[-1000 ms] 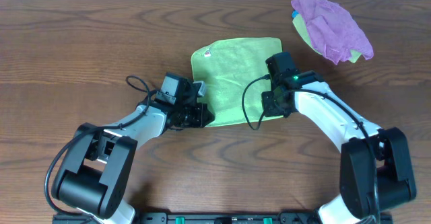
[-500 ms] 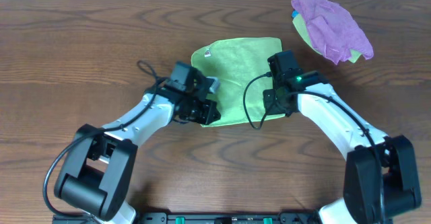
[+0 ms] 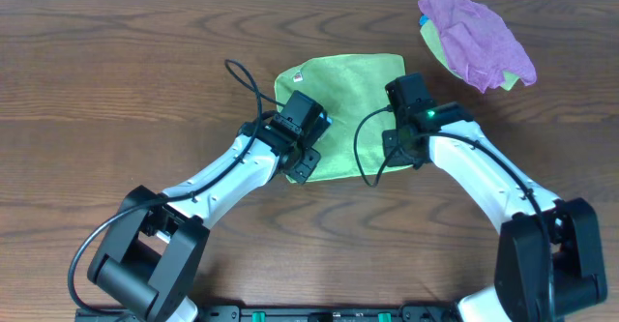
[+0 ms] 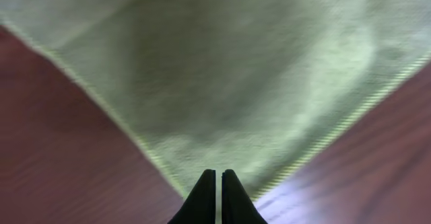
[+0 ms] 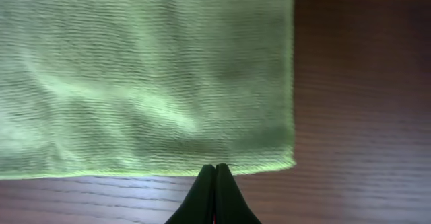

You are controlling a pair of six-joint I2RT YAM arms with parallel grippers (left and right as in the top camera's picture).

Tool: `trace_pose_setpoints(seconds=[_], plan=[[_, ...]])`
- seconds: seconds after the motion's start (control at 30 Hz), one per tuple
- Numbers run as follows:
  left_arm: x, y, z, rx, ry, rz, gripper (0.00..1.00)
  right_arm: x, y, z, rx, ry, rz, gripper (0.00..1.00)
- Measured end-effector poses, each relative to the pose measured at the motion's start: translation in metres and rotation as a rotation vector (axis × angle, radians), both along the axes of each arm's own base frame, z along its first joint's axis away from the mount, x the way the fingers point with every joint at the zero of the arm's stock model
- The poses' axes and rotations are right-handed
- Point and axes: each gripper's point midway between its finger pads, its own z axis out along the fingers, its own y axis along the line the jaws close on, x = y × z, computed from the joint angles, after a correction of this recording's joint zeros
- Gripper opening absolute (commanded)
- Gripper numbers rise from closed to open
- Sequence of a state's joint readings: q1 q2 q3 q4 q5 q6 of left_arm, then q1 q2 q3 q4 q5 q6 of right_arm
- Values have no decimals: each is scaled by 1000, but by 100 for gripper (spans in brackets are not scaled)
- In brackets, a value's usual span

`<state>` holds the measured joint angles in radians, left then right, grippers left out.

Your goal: Fold the cloth

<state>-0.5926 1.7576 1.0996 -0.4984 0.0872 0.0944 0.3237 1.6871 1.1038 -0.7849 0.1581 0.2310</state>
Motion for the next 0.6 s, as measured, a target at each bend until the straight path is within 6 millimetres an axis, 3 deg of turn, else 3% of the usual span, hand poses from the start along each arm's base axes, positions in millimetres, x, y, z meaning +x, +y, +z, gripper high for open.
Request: trace_pose_setpoints(seconds=[0.3, 0.43, 0.6], plan=[[4, 5, -3, 31, -27, 1, 6, 11, -29, 16, 0, -62, -89, 1], [-1, 3, -14, 20, 5, -8, 6, 14, -40, 17, 3, -67, -124, 1], [-4, 0, -32, 21, 46, -14, 6, 19, -38, 18, 22, -84, -123, 1]])
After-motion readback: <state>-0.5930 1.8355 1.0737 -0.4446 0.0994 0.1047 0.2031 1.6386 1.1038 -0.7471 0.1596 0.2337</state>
